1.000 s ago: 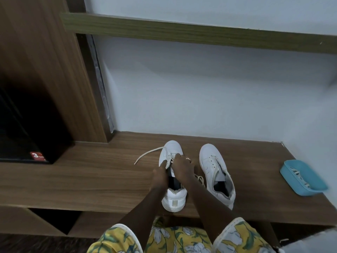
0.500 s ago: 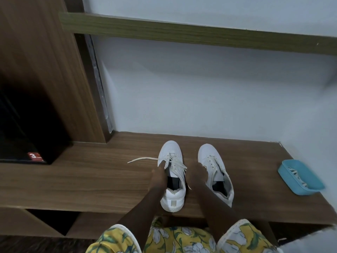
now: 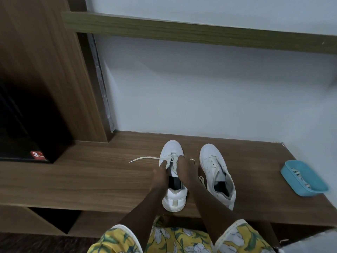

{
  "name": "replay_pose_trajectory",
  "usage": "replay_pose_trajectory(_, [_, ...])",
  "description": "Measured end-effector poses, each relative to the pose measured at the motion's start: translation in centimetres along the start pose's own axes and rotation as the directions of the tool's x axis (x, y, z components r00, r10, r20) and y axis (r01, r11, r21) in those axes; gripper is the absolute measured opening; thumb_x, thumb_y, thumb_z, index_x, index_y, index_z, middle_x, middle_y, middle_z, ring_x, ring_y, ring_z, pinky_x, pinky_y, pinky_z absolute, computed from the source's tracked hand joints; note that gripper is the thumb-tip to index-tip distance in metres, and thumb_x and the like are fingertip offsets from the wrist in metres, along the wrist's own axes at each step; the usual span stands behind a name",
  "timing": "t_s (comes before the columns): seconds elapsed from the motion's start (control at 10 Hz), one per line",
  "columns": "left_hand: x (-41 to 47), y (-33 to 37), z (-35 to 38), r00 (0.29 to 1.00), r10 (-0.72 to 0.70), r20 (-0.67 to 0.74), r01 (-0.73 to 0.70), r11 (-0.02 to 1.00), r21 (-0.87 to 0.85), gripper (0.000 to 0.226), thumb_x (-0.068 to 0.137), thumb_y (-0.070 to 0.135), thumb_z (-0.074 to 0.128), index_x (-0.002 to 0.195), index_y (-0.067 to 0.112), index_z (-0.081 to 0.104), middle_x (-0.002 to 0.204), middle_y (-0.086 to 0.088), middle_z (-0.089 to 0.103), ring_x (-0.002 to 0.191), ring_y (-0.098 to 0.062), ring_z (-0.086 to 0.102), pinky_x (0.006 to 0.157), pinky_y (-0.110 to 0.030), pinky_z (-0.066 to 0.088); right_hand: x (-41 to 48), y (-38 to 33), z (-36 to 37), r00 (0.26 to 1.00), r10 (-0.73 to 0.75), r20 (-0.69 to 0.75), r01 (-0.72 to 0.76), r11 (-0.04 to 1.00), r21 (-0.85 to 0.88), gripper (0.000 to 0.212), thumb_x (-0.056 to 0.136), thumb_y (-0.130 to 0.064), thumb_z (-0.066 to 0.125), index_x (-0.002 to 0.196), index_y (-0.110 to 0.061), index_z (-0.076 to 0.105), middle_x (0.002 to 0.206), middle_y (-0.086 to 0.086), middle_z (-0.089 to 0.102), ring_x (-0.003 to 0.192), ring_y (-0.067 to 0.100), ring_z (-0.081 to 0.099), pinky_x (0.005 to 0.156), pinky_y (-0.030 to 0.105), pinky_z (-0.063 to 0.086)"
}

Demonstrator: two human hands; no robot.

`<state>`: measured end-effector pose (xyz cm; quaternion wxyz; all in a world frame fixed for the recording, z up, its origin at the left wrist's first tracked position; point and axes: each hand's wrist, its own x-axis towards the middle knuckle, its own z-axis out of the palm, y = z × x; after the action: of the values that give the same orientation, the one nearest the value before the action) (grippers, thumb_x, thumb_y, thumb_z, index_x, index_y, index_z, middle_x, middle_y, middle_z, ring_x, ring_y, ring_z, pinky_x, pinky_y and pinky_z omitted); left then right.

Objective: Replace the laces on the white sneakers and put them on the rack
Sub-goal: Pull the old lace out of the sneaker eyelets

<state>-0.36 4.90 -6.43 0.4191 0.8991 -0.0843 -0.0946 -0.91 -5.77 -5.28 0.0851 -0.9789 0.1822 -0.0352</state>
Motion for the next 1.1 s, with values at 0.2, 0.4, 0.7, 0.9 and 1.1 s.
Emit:
replay_pose_trajectory(0.2, [0.7, -0.5, 0.4, 0.999, 0.02, -0.031, -0.015, 0.99, 0.143, 0.037, 0.1, 0.011, 0.032, 0.129, 0.023, 0.051, 0.099, -0.01, 0.061, 0.076, -0.017, 0.055, 0.061, -0.018, 0.036, -0.6, 1.0, 0.4, 0.999, 0.001, -0.048, -0.005, 0.996, -0.088, 0.027, 0.095, -0.01, 0.038, 0.117, -0.01, 0.053, 0.12, 0.008, 0.057, 0.115, 0.026, 0.054, 0.099, 0.037, 0.037])
replay_pose_trajectory(0.4, [1.2, -0.7, 0.8, 0.999, 0.043, -0.02, -0.036, 0.966, 0.255, 0.046, 0.099, 0.003, 0.032, 0.138, 0.025, 0.042, 0.103, -0.012, 0.063, 0.089, -0.023, 0.062, 0.061, -0.024, 0.039, -1.3, 2.9, 0.0, 0.989, 0.144, -0.035, -0.146, 0.986, -0.082, 0.027, 0.096, -0.01, 0.037, 0.111, -0.011, 0.059, 0.113, 0.006, 0.061, 0.109, 0.025, 0.055, 0.09, 0.033, 0.042])
replay_pose_trajectory(0.7, [2.9, -3.2, 2.6, 0.99, 0.054, -0.131, -0.03, 0.983, 0.183, 0.027, 0.096, 0.017, 0.046, 0.12, 0.026, 0.055, 0.106, -0.006, 0.061, 0.095, -0.024, 0.06, 0.078, -0.03, 0.05, -1.1, 2.4, -0.2, 0.982, 0.188, -0.024, -0.186, 0.98, 0.068, 0.029, 0.098, -0.009, 0.035, 0.118, -0.006, 0.055, 0.124, 0.011, 0.052, 0.112, 0.024, 0.054, 0.094, 0.03, 0.044])
replay_pose_trajectory(0.9, [3.4, -3.8, 3.3, 0.988, 0.061, -0.141, -0.043, 0.991, 0.127, 0.017, 0.092, 0.019, 0.051, 0.105, 0.024, 0.061, 0.094, -0.002, 0.063, 0.08, -0.016, 0.061, 0.07, -0.031, 0.054, -0.8, 0.3, 0.0, 0.998, -0.056, -0.021, 0.056, 0.998, 0.026, 0.031, 0.095, -0.008, 0.041, 0.123, -0.009, 0.055, 0.125, 0.012, 0.052, 0.111, 0.028, 0.054, 0.095, 0.034, 0.042])
replay_pose_trajectory(1.1, [2.2, -2.3, 2.0, 0.984, 0.126, -0.128, -0.103, 0.98, 0.17, 0.025, 0.095, 0.016, 0.045, 0.115, 0.022, 0.06, 0.11, -0.005, 0.062, 0.094, -0.019, 0.059, 0.08, -0.025, 0.05, -0.6, 0.3, -0.2, 0.996, -0.066, -0.068, 0.061, 0.996, -0.066, 0.028, 0.095, -0.011, 0.041, 0.118, -0.007, 0.057, 0.124, 0.011, 0.054, 0.113, 0.029, 0.053, 0.096, 0.038, 0.041])
